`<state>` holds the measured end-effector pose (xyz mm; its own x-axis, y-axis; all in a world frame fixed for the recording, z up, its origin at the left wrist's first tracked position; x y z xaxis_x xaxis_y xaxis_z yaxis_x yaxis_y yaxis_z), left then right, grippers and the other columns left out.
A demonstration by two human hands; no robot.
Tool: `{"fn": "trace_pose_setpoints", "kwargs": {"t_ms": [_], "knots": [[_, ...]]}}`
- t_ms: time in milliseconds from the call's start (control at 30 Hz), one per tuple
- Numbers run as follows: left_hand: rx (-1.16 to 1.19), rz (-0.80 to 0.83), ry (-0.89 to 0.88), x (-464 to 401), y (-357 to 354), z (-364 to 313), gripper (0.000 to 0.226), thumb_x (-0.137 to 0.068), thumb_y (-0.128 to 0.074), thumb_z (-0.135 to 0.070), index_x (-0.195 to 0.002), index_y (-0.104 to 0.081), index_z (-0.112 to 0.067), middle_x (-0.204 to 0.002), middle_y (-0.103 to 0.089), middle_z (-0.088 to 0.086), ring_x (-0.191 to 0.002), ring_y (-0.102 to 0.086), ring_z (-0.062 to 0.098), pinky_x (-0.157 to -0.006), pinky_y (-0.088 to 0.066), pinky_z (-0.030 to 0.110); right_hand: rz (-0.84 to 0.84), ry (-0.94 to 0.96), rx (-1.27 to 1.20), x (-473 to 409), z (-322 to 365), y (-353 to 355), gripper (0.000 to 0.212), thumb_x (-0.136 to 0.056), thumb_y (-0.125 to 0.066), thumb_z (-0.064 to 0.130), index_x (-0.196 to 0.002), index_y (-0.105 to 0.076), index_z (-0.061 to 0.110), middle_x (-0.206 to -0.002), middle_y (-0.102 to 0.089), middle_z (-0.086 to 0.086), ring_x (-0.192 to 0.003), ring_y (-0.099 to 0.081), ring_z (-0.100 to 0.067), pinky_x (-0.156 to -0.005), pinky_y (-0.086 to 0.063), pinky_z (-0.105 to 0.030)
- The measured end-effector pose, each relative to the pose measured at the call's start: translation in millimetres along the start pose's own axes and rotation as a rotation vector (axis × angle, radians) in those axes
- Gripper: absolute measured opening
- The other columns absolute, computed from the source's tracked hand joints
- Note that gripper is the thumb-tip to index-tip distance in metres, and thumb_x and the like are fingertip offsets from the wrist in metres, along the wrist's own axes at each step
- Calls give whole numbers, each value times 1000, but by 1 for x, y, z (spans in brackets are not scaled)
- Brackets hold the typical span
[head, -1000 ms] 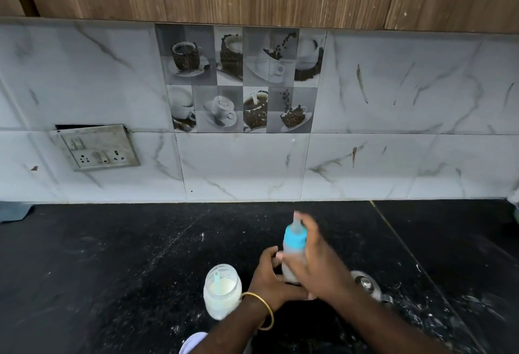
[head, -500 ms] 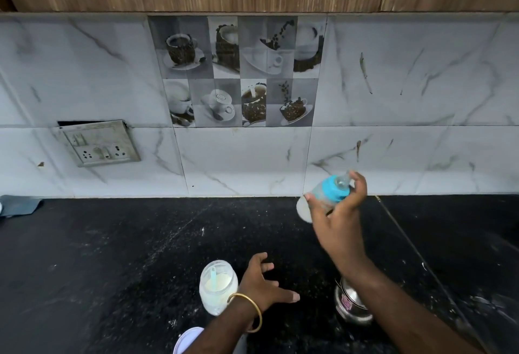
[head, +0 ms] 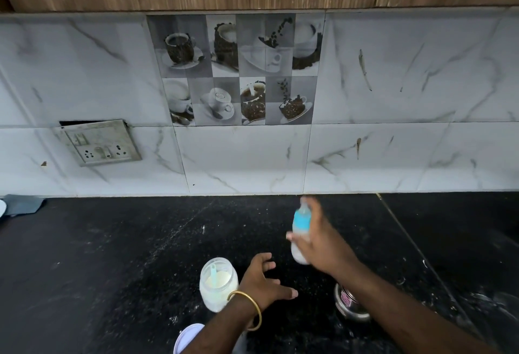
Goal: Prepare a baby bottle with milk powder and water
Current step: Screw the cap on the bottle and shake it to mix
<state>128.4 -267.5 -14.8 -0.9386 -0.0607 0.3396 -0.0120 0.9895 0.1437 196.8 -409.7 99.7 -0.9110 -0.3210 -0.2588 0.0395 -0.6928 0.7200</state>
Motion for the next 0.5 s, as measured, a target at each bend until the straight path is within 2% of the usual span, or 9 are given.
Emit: {"fn": "trace_pose_setpoints", "kwargs": {"t_ms": [67, 100, 133, 233, 267, 367, 400, 433, 500], "knots": [[12, -5, -3, -1, 0, -1, 113, -41, -95, -22, -140, -39, -21, -127, -53, -4, -102, -66, 17, -83, -60, 31, -378, 47, -242, -7, 12, 41, 84, -86, -73, 37, -145, -14, 33, -132, -52, -13, -103, -63, -23, -90, -54, -37], [15, -9, 1, -2, 1, -1, 113, -41, -95, -23, -139, -39, -21, -127, -53, -4, -102, -66, 17, -84, -60, 32, -465, 63, -273, -4, 13, 47, 85, -86, -73, 35, -146, -13, 31, -132, -52, -14, -104, -62, -23, -90, -54, -36], [15, -12, 7, -2, 2, -1, 111, -43, -95, -22, -139, -39, -21, -127, -53, -4, -102, -66, 17, -86, -59, 34, -445, 57, -225, 0, 11, 41, 85, -87, -73, 33, -146, -13, 29, -132, -51, -14, -104, -62, -24, -91, -53, -35], [6, -9, 7, 1, 2, -2, 109, -43, -95, -23, -137, -40, -24, -126, -54, -6, -101, -66, 16, -85, -60, 32, 4, -66, -12, 15, -5, -7, 85, -89, -71, 31, -149, -10, 30, -140, -48, -16, -104, -61, -25, -92, -52, -38], [11, -12, 3, 2, 4, -3, 107, -44, -95, -23, -135, -40, -25, -124, -54, -6, -101, -67, 15, -82, -59, 29, -20, -53, -19, 13, -6, -2, 84, -89, -70, 32, -148, -11, 31, -138, -49, -15, -102, -62, -24, -89, -52, -37], [29, -53, -15, -2, 9, -6, 85, -63, -89, -7, -133, -43, -22, -123, -55, -3, -97, -67, 17, -79, -58, 29, -537, 51, -278, 4, 5, 53, 82, -88, -71, 34, -145, -12, 30, -126, -52, -7, -98, -60, -12, -85, -51, -19], [33, -73, -22, -2, 10, -7, 76, -72, -82, 0, -134, -43, -18, -123, -55, 0, -94, -67, 18, -77, -57, 30, -603, 68, -288, 6, 5, 55, 82, -88, -71, 33, -146, -13, 27, -126, -50, -7, -100, -59, -10, -87, -50, -15], [24, -97, -38, -2, 11, -9, 68, -78, -73, 7, -136, -42, -12, -122, -55, 2, -89, -65, 18, -74, -55, 29, -540, 57, -220, 6, 5, 46, 83, -88, -71, 32, -147, -13, 24, -127, -51, -8, -101, -59, -13, -91, -50, -19], [-11, -136, -82, -1, 14, -16, 61, -86, -58, 14, -140, -39, -8, -122, -55, 5, -81, -60, 17, -70, -51, 28, -104, -13, -22, 6, 0, 0, 84, -87, -72, 30, -147, -13, 28, -135, -50, -14, -102, -61, -23, -93, -52, -37]]}}
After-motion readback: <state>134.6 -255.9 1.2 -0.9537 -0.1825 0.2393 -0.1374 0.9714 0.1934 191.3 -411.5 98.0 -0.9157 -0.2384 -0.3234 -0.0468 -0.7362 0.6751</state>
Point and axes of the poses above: each hand's wrist, its own x-axis away from the middle knuckle, its own y-axis out of the back of the hand, z = x × y, the point moved 8 cm from there along -x, towards the middle knuckle
